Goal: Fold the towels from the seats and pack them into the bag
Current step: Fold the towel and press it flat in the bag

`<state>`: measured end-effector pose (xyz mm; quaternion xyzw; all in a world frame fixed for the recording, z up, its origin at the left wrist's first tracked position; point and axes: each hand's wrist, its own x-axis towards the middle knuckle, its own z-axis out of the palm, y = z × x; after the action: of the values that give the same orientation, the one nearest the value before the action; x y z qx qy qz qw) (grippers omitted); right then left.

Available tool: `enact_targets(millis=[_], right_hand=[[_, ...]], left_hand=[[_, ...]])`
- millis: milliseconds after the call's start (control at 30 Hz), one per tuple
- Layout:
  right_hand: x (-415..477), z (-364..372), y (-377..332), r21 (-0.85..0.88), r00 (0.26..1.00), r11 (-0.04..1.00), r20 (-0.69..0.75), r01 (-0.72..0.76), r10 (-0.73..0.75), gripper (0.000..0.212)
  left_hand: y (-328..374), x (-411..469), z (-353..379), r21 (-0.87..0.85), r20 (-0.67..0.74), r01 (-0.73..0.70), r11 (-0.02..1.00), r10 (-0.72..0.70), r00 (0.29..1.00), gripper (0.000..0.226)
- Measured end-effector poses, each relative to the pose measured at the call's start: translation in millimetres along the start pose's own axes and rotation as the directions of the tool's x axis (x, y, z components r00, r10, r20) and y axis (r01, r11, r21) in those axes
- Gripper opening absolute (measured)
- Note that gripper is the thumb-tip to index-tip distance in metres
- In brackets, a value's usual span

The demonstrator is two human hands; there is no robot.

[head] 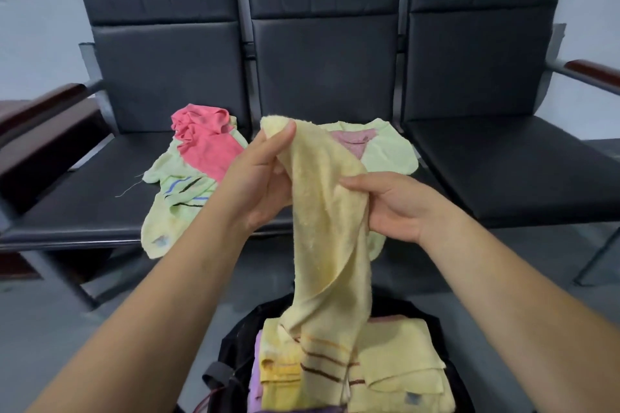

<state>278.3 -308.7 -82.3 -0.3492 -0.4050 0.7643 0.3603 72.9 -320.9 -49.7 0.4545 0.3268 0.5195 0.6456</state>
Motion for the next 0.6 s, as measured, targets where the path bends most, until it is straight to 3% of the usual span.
enact_targets(millis=[100, 167, 233, 267, 367, 467, 600], right_hand=[[6.5, 0.5, -2.1, 0.039, 0.981, 0.986, -0.116, 0.162, -0.156, 0.033], [7.9, 0.7, -3.2, 0.023, 0.964, 0.972, -0.135, 0.233, -0.228, 0.03], [8.8, 5.9, -5.3, 0.035, 0.957, 0.963, -0.121, 0.268, -0.262, 0.037], [9.2, 9.2, -6.5, 0.043, 0.955, 0.959, -0.114, 0.281, -0.274, 0.04], [9.2, 16.5, -10.3, 0.042, 0.954, 0.955, -0.073, 0.294, -0.29, 0.038], [7.0, 17.1, -14.4, 0.027, 0.957, 0.957, -0.054, 0.287, -0.286, 0.038], [-4.7, 3.1, -25.7, -0.096, 0.973, 0.971, -0.057, 0.217, -0.223, 0.04]], left_hand=[[-7.7, 1.8, -11.4, 0.128, -0.092, -0.077, 0.989, 0.089, 0.992, 0.02], [-12.8, 3.0, -21.4, 0.149, -0.111, -0.094, 0.984, 0.111, 0.988, 0.021], [-19.9, 2.3, -29.8, 0.196, 0.007, -0.051, 0.979, 0.05, 0.999, 0.041], [-24.7, 0.4, -30.9, 0.298, 0.088, -0.016, 0.954, -0.011, 0.996, 0.048], [-43.5, -3.2, -30.3, 0.546, 0.197, 0.061, 0.835, -0.198, 0.96, 0.045], [-52.8, -1.6, -29.1, 0.479, 0.135, 0.111, 0.871, -0.198, 0.971, 0.039], [-45.3, -2.2, -26.6, 0.175, 0.027, 0.139, 0.975, -0.146, 0.989, 0.029]])
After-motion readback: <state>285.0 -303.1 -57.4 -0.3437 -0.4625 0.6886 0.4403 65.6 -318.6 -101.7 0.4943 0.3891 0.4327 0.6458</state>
